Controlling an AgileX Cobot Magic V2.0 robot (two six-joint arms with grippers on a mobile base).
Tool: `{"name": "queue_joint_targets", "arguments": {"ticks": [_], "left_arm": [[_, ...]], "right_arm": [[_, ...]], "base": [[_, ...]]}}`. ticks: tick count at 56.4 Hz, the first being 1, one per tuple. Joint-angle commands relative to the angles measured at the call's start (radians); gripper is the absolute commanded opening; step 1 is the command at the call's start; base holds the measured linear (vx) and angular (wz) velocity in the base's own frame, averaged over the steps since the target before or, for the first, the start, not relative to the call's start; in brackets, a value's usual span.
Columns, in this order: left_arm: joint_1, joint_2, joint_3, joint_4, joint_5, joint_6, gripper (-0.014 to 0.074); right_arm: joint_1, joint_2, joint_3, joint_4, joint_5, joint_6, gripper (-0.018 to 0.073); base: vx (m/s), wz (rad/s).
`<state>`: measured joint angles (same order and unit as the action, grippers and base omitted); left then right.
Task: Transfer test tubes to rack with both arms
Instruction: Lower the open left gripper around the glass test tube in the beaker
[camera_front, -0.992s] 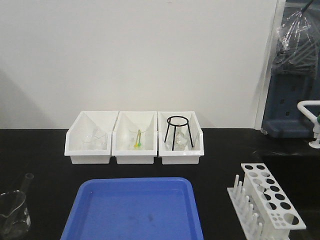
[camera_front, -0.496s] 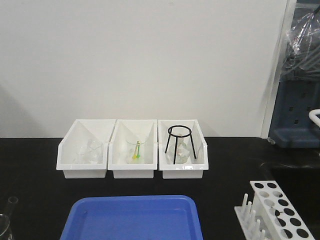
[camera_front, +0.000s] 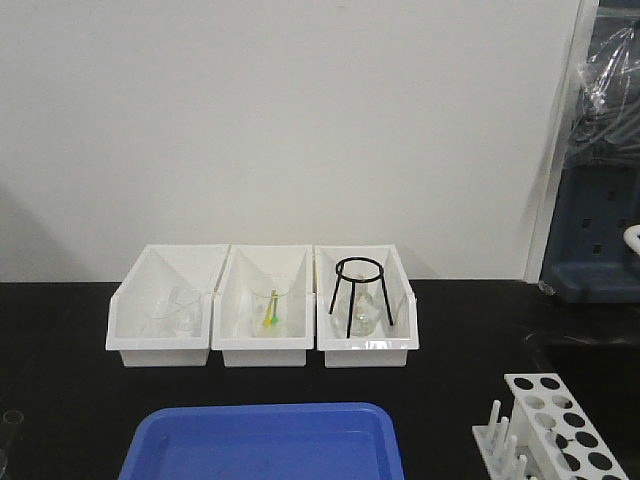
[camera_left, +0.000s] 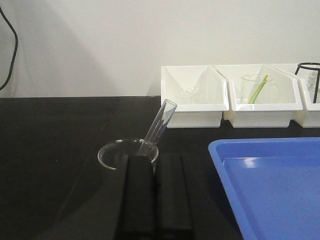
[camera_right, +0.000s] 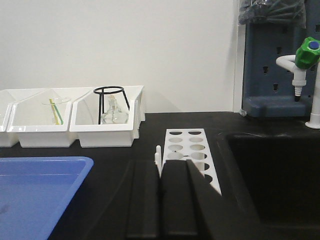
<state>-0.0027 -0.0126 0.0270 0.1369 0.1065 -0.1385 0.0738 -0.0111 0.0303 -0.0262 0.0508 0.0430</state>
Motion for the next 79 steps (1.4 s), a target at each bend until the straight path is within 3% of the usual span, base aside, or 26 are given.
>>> {"name": "queue_joint_targets", "arguments": {"ticks": [1,26,36,46,51,62,79], "left_arm": [[0.003,-0.012,-0.025,-0.001,-0.081,0.0,-0.0004],[0.004,-0.012,-0.033,-0.002,-0.153,-0.001,-0.0004],[0.004,-0.009,-0.093,-0.008,-0.344,0.0,0.0],[0.004,0.077,-0.284,0.026,-0.19,0.002,0.003],[0.004,0.17,-0.366,0.079,-0.127,0.004,0.0058],[0.004,0.356,-0.397,0.179,-0.14,0.01,0.014],[0.004,0.579,-0.397,0.181,-0.139,0.006,0.0402]], "right_arm": [[-0.006,-0.01,0.014,-0.005,-0.081,0.0,-0.0009],[-0.006,-0.01,0.014,-0.005,-0.162,0.0,-0.0009],[-0.006,-0.003,-0.051,-0.034,-0.223,-0.023,-0.0009],[-0.006,0.113,-0.242,-0.054,-0.109,-0.043,-0.0008],[-0.006,0.198,-0.312,-0.054,-0.081,-0.043,-0.0005],[-0.006,0.374,-0.341,-0.054,-0.078,-0.032,0.0012],[-0.006,0.517,-0.341,-0.054,-0.096,-0.032,0.0169]], "base": [[0.0,0.0],[0.0,0.0],[0.0,0.0],[0.0,0.0],[0.0,0.0],[0.0,0.0],[0.0,0.0]]}}
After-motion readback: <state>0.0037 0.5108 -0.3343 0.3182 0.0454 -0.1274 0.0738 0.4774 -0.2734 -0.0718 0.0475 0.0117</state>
